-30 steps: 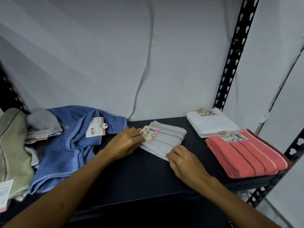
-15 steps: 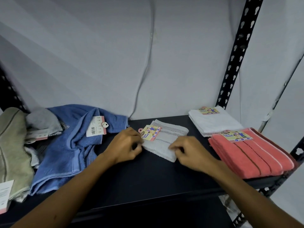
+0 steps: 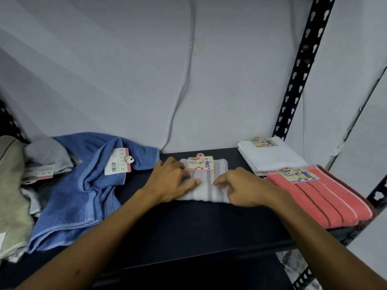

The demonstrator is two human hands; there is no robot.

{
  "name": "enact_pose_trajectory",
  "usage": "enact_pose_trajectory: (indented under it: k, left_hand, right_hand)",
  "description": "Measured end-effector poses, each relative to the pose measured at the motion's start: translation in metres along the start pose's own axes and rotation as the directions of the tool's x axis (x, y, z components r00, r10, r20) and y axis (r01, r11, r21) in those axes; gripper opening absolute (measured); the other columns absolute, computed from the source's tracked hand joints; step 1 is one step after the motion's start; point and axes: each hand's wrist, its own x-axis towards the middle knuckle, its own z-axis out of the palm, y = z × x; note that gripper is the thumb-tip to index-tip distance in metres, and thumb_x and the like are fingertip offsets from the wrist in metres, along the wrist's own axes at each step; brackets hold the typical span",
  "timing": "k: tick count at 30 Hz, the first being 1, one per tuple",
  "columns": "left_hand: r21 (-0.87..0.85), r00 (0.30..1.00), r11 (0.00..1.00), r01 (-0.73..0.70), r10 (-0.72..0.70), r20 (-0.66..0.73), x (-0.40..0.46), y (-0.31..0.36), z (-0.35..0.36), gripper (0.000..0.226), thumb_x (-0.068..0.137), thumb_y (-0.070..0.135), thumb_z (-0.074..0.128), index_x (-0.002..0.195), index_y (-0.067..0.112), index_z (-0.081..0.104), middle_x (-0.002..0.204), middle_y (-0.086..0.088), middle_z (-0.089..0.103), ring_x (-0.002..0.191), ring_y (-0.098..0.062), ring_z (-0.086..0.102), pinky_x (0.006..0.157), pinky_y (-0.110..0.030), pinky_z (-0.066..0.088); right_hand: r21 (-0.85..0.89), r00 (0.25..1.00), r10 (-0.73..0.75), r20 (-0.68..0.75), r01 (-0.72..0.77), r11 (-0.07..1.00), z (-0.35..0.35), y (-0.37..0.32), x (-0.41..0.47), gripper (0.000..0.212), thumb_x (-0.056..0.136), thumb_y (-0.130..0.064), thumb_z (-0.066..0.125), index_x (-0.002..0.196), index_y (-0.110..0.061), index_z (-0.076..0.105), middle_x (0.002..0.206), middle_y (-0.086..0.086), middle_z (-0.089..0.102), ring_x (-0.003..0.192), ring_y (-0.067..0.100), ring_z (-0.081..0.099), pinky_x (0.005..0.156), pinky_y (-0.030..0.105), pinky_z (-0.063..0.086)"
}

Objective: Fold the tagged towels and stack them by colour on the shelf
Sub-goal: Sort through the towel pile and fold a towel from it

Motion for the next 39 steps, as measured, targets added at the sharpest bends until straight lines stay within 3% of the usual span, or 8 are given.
enact_pose_trajectory:
  k: [5,8,12,15,18,24,31,39]
  left_hand:
    - [-0.102,0.979,0.987,0.125,-0.139,-0.146,0.005,-0.015,0.006,0.035,0.093,0.045,0.058,0.123,0.031,0.066,0.117,-0.007,0.056,0.112,-0.029,0.050,0.088,-0.041,0.041]
    - [-0.188,0.945,0.975,0.116,-0.167,-0.280,0.000,-0.009,0.006,0.023,0.091,0.024,0.062,0.111,0.019,0.072,0.105,-0.009,0.064,0.099,-0.030,0.058,0.077,-0.038,0.048]
    - [-0.367,0.963,0.929,0.042,-0.136,-0.233,-0.025,0.023,0.001,0.049,0.084,0.065,0.050,0.103,0.027,0.073,0.103,0.008,0.063,0.098,-0.012,0.054,0.079,-0.032,0.048]
    - [-0.273,0.992,0.962,0.024,-0.057,-0.113,-0.040,0.036,0.000,0.063,0.075,0.076,0.053,0.116,0.031,0.067,0.114,0.011,0.055,0.108,-0.010,0.047,0.087,-0.030,0.046]
    - [-0.253,0.990,0.967,0.004,-0.040,-0.137,-0.049,0.030,0.005,0.044,0.085,0.055,0.065,0.121,0.031,0.065,0.120,0.009,0.054,0.113,-0.011,0.049,0.091,-0.034,0.048]
    - [-0.526,0.950,0.851,0.004,-0.168,-0.265,-0.051,0.022,0.003,0.012,0.084,0.037,0.070,0.091,0.029,0.075,0.088,0.020,0.065,0.082,0.000,0.058,0.074,-0.024,0.046]
    - [-0.379,0.880,0.925,-0.020,-0.164,-0.446,-0.057,0.028,0.006,0.028,0.090,0.039,0.057,0.096,0.018,0.073,0.087,0.008,0.064,0.079,-0.011,0.059,0.067,-0.027,0.049]
    - [-0.227,0.947,0.971,0.077,-0.143,-0.289,-0.076,0.017,0.012,0.020,0.081,0.015,0.074,0.101,0.016,0.068,0.090,0.000,0.059,0.063,-0.022,0.060,0.049,-0.032,0.046]
  right_hand:
    - [0.341,0.987,-0.103,-0.121,0.139,0.930,0.000,-0.005,-0.011,0.039,0.087,-0.005,0.053,0.115,-0.024,0.071,0.095,-0.003,0.073,0.085,0.011,0.067,0.078,0.021,0.052]
    - [0.141,0.956,-0.026,-0.294,0.070,0.988,-0.004,0.016,-0.001,0.036,0.092,-0.009,0.052,0.119,-0.024,0.070,0.099,-0.003,0.068,0.089,0.015,0.063,0.082,0.029,0.050]
    - [-0.150,0.987,-0.018,-0.160,-0.007,0.989,-0.001,0.033,0.009,0.047,0.091,-0.009,0.055,0.131,-0.032,0.060,0.129,-0.002,0.057,0.119,0.020,0.051,0.096,0.038,0.046]
    - [-0.151,0.995,-0.055,-0.088,0.041,0.988,0.010,0.033,0.009,0.050,0.089,-0.011,0.056,0.131,-0.036,0.058,0.132,-0.003,0.055,0.122,0.020,0.050,0.098,0.039,0.045]
    - [-0.181,0.988,-0.100,-0.117,0.078,0.980,0.013,0.032,0.011,0.039,0.092,-0.021,0.057,0.128,-0.035,0.061,0.125,-0.004,0.058,0.117,0.018,0.052,0.094,0.036,0.045]
    - [-0.140,0.969,-0.203,-0.140,0.183,0.973,0.008,0.028,0.015,0.031,0.091,-0.049,0.059,0.119,-0.035,0.065,0.120,-0.015,0.058,0.116,0.012,0.049,0.094,0.038,0.045]
    - [-0.210,0.906,-0.399,-0.142,0.367,0.906,0.013,0.006,0.018,0.043,0.090,-0.032,0.062,0.131,-0.037,0.053,0.120,-0.008,0.064,0.113,0.017,0.055,0.090,0.040,0.049]
    - [-0.373,0.768,-0.585,-0.260,0.479,0.794,0.035,0.034,0.011,0.033,0.091,-0.013,0.060,0.122,-0.023,0.054,0.100,0.004,0.066,0.090,0.028,0.062,0.062,0.041,0.056]
